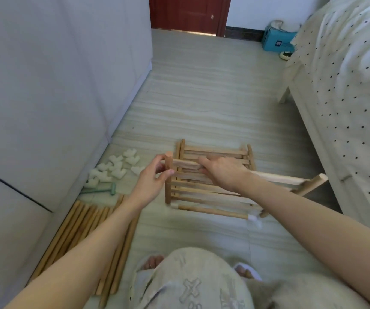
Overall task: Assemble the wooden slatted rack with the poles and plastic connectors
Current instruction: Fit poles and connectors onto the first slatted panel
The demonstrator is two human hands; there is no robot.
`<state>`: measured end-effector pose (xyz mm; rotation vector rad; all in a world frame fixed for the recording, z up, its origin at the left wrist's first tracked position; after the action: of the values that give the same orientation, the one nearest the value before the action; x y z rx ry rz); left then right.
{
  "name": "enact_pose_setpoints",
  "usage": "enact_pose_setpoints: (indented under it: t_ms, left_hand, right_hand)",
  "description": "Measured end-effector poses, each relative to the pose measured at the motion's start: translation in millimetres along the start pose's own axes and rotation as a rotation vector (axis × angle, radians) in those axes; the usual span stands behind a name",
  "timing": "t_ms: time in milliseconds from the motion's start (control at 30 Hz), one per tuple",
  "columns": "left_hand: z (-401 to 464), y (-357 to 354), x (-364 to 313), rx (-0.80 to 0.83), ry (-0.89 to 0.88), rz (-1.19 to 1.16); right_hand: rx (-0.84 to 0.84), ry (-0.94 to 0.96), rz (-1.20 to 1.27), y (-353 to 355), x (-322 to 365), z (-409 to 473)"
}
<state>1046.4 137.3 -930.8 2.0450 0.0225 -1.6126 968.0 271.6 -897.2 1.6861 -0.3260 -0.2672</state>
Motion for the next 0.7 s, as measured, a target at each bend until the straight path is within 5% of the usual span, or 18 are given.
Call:
enact_pose_setpoints:
  t_ms: [200, 533, 700]
  left_hand:
    - [44, -1, 43, -0.011, 0.042, -0.052]
    - [72, -13, 87, -0.017, 0.008, -0.002]
    - [102, -5, 183, 0.017, 0.298, 0.444]
  right_hand:
    - [-0.008, 0.061, -0.035, -36, -16, 40]
    - [-0.363, -0.006, -0.032, -39, -38, 47]
    - [-0.406, -0.012, 0.0, -41, -41, 46]
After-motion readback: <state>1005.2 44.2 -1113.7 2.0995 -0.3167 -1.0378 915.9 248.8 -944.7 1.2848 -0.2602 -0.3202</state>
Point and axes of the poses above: each hand's wrist, its own z-axis towards the middle knuckle, its own y-axis out of the back of the hand, x = y × z, the point moved 8 cm from there along z, towards the middle knuckle, and after that the axes turned 9 degrees about y, right-handed, at the moved point
